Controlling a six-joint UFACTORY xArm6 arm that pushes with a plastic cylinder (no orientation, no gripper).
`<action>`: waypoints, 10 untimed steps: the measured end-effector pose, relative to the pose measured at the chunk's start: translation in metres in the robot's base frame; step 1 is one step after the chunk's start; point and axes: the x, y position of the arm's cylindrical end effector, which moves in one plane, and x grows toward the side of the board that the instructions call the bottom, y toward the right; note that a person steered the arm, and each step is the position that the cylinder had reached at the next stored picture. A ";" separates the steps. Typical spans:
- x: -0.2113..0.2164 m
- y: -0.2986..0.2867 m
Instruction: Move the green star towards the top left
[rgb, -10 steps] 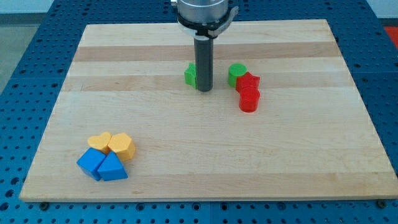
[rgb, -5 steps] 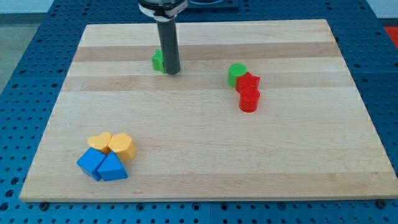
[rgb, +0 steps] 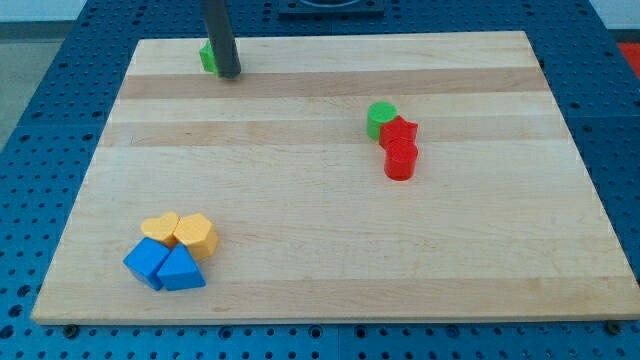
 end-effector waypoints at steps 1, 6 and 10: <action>-0.020 -0.001; -0.061 -0.010; -0.025 -0.030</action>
